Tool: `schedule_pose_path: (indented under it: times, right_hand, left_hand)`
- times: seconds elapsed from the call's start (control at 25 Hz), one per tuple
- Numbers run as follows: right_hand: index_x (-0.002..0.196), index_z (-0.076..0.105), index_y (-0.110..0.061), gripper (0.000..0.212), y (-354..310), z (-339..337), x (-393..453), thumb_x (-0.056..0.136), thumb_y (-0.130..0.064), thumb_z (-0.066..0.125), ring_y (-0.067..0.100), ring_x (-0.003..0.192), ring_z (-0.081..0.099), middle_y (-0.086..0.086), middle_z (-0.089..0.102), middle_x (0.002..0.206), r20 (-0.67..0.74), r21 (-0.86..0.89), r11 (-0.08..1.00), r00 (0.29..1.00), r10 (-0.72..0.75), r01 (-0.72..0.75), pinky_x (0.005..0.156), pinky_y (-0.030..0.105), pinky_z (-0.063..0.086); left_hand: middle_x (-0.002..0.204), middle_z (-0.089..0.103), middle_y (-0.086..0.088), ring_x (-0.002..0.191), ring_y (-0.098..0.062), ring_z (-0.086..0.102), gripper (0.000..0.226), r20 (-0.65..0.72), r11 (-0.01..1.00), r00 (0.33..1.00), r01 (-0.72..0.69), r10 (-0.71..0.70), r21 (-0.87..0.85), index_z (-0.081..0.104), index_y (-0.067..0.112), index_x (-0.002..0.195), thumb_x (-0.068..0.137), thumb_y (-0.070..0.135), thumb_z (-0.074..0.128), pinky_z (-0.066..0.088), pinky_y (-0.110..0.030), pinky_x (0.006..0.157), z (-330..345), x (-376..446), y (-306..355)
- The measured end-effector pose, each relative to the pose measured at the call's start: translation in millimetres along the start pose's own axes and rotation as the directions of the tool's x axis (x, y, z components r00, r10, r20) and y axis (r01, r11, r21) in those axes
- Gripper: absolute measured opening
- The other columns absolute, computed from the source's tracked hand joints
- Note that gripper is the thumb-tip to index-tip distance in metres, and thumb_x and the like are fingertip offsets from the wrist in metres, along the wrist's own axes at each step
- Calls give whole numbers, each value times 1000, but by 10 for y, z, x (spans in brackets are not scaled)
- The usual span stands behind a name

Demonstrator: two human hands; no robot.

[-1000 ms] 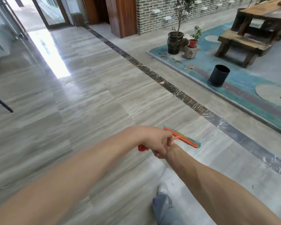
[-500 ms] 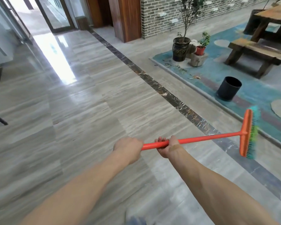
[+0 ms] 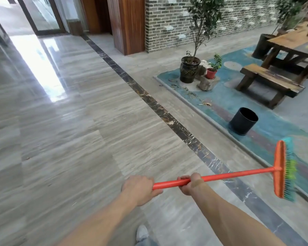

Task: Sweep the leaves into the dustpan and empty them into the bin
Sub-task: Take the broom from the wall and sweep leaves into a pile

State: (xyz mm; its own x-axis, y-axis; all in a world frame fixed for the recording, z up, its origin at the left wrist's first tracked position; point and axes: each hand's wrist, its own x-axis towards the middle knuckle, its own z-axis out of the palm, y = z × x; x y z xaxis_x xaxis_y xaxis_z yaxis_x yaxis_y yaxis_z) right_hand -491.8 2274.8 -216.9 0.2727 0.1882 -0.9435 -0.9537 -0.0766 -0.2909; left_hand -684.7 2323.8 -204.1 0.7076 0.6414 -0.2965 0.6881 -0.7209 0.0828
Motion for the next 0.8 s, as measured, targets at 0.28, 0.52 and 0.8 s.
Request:
schedule_pose_path:
  times: [0.28, 0.52, 0.8]
  right_hand:
    - [66, 39, -10, 36, -747, 1268, 437, 99, -22, 37, 17, 48, 37, 2, 37, 58, 18, -19, 999, 999, 45, -45, 54, 36, 45]
    - [68, 40, -10, 31, -1469, 2355, 1081, 97, -19, 38, 16, 48, 38, 2, 39, 60, 19, 9, 995, 995, 97, -97, 68, 37, 52]
    - [68, 42, -7, 27, -2741, 3604, 1690, 94, -14, 43, 18, 49, 41, 4, 41, 58, 67, -71, 990, 989, 128, -123, 71, 42, 52]
  left_hand:
    - [91, 67, -5, 83, -32, 64, 61, -8, 997, 998, -62, 63, 36, 58, 24, 93, 82, 76, 30, 39, -34, 58, -512, 1436, -603]
    - [94, 69, -5, 83, -33, 65, 58, -9, 991, 996, -83, 84, 104, 56, 25, 96, 83, 75, 29, 36, -32, 54, -799, 2837, -1025]
    - [91, 69, -5, 81, -33, 64, 56, 26, 997, 1000, -20, 18, 75, 51, 25, 92, 84, 75, 28, 41, -36, 60, -1372, 4482, -1214]
